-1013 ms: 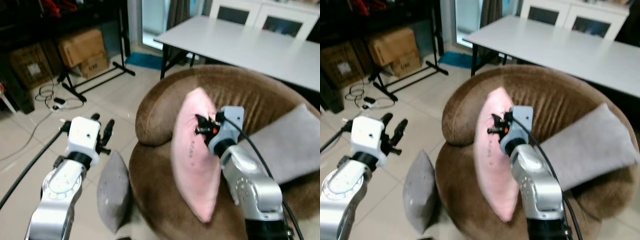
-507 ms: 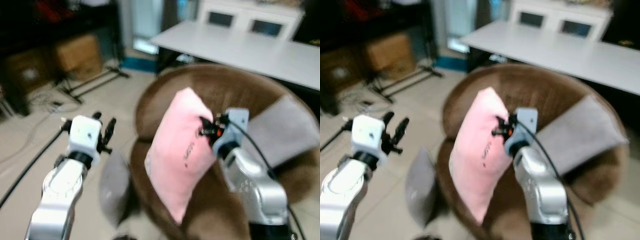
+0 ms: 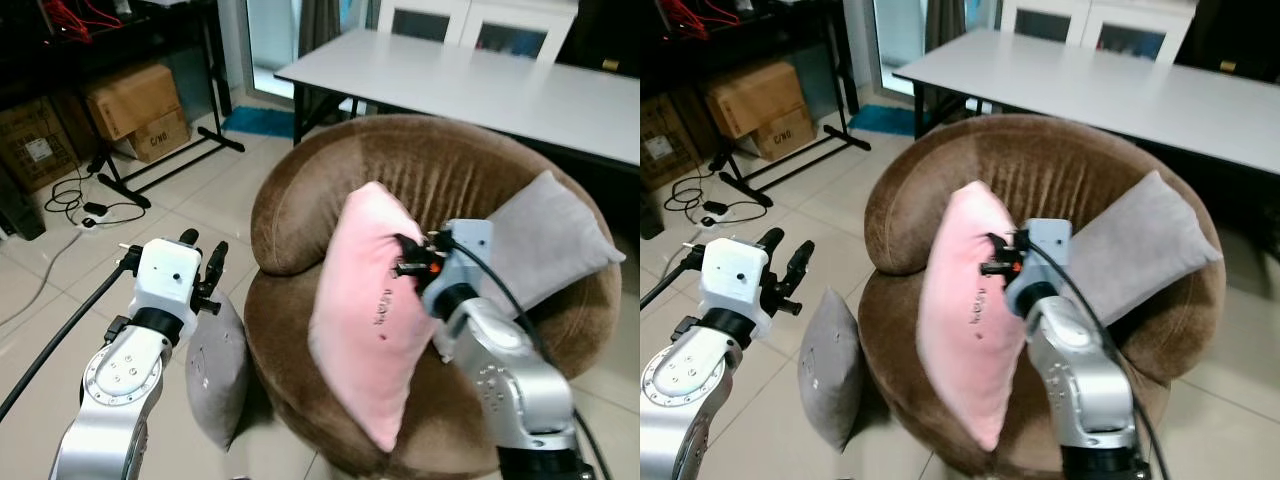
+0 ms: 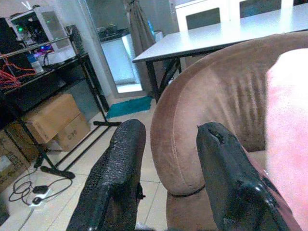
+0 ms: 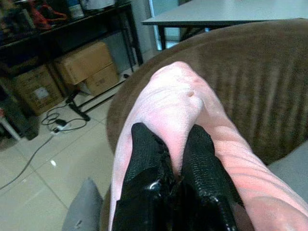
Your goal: Move the pillow to the sofa from floor
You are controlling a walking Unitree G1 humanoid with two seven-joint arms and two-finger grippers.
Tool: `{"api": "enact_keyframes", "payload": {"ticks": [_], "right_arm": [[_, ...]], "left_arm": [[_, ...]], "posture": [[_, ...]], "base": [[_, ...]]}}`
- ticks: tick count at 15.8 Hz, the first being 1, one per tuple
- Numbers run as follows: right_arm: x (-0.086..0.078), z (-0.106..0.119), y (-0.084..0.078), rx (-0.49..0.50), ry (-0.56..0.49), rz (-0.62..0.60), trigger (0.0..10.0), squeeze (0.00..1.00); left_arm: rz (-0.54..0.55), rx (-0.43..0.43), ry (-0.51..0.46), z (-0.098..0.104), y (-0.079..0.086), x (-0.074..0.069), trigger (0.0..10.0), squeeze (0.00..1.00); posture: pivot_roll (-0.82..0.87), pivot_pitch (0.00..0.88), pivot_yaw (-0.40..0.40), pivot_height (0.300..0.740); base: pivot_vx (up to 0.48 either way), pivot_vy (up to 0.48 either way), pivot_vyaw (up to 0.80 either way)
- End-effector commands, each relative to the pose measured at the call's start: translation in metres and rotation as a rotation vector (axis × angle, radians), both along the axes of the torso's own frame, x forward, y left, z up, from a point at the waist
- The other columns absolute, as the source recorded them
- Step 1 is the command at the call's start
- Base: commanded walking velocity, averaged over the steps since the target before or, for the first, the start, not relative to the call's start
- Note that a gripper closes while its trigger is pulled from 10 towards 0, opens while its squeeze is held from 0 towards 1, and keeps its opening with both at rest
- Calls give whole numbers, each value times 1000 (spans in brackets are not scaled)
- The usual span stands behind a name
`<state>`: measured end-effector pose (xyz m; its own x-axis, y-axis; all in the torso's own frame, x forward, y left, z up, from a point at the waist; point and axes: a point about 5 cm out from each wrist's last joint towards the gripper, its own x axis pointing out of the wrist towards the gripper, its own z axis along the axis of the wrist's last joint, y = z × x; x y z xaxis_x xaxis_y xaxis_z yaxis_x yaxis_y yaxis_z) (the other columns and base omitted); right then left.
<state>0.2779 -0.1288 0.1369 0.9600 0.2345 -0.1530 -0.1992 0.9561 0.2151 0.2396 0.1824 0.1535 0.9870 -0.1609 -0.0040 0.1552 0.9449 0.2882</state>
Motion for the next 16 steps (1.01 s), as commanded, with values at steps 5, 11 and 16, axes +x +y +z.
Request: {"api": "enact_keyframes", "payload": {"ticks": [5, 11, 16], "right_arm": [[5, 15, 9, 3, -70, 60, 10000, 0], [7, 20, 18, -38, -108, 153, 10000, 0], [14, 34, 28, -32, -159, 269, 10000, 0]], "left_arm": [[11, -14, -21, 6, 2, 2, 10000, 0], [9, -20, -34, 8, 2, 3, 10000, 0], [-20, 23, -10, 4, -1, 1, 10000, 0]], "posture": [[-30, 0, -22, 740], [-36, 0, -18, 740], [-34, 0, -21, 740]], "base": [[117, 0, -117], [250, 0, -383], [0, 0, 0]]}}
